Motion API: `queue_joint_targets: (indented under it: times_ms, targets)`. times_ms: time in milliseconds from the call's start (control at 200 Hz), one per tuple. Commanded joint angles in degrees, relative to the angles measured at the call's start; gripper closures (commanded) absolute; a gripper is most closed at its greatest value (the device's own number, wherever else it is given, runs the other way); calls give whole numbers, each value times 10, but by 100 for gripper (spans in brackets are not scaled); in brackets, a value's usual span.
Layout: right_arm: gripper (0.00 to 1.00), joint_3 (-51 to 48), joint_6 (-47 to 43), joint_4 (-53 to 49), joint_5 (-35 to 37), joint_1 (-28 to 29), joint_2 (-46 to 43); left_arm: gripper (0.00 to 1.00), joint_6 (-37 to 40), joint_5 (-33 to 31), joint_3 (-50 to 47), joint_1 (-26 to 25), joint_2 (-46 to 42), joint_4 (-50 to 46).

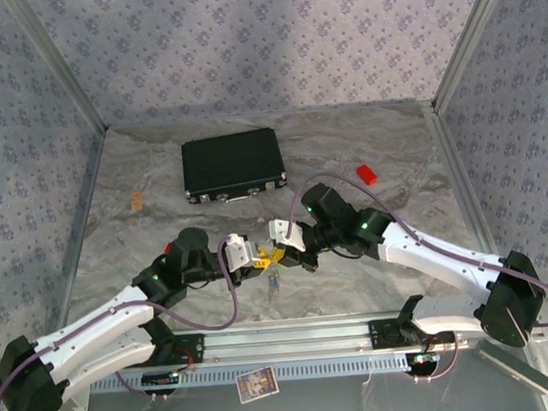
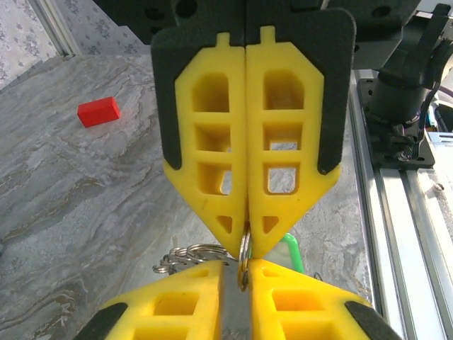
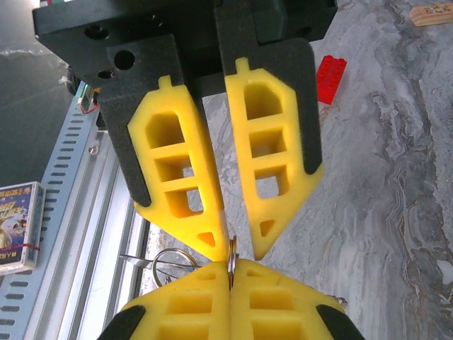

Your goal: Put the keys on the keyring

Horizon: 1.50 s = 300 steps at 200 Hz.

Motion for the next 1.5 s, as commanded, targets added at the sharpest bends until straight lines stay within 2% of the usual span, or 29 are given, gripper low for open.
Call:
queue_joint_targets:
  times_ms: [0,220,395,580,840,1109,1494]
  targets:
    - [100,30,-22,-21,-13,6,6,86,10,13,23,-2,6,-4]
    - [100,22,-8,7,-23,10,4,98,10,16,21,-2,11,3]
    - [73,-14,19,35,7,3,-27,100,6,12,9,-2,5,15]
    - [68,-67,60,68,59,2,-73,100,-12,8,-8,-3,0,53]
    - [70,-95,101,74,67,3,-108,100,-10,2,-11,-2,-6,58]
    - [74,-92,106,76,62,5,-98,100,-10,5,-9,-3,-1,62]
    - [99,-84,111,76,61,2,-68,100,-6,9,-11,-3,1,78]
